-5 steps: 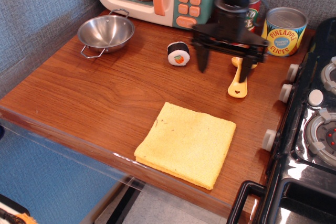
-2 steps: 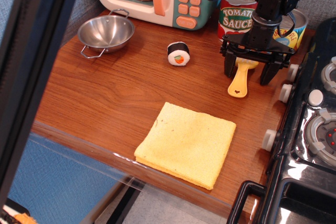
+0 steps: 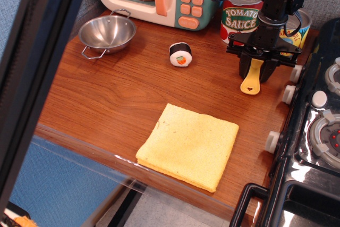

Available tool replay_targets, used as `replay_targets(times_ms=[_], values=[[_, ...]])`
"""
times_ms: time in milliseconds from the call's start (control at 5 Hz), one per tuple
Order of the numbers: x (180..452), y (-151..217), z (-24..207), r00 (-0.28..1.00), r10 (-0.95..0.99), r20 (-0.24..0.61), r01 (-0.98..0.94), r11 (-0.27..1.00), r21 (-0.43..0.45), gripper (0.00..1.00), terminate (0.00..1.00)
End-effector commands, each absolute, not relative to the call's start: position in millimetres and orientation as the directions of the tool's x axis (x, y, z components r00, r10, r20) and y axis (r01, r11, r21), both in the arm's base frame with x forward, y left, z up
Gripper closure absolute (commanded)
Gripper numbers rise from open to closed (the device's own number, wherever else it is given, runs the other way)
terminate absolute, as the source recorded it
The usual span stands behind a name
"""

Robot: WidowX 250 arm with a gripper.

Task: Move the brush and place on yellow towel

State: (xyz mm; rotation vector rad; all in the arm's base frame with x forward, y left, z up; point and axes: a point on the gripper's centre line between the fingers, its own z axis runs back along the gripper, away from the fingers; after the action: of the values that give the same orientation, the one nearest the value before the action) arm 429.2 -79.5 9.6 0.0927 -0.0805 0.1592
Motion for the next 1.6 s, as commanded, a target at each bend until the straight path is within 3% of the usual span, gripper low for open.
replay_targets(times_ms=[0, 200, 400, 600, 800, 1200, 1400], values=[[423.7, -64.4, 60.6, 0.981, 0.123, 0.147, -0.127, 0.992, 0.024, 1.0, 0.0], [401.8, -64.2, 109.0, 0.97, 0.065, 0.233, -0.065, 0.998, -0.006, 1.0, 0.0], [357.2, -57.0, 120.3, 0.97, 0.012, 0.242, -0.016, 1.0, 0.014, 1.0, 0.0], [312.7, -47.0, 101.9, 0.98, -0.008, 0.201, 0.005, 1.0, 0.018, 1.0, 0.0], [285.6, -40.6, 84.6, 0.983, -0.005, 0.186, -0.001, 1.0, 0.029, 1.0, 0.0], [273.4, -45.0, 62.1, 0.983, -0.002, 0.182, -0.007, 0.999, 0.049, 1.0, 0.0], [273.4, -49.1, 57.6, 0.985, -0.011, 0.173, 0.001, 0.998, 0.059, 0.0, 0.0]])
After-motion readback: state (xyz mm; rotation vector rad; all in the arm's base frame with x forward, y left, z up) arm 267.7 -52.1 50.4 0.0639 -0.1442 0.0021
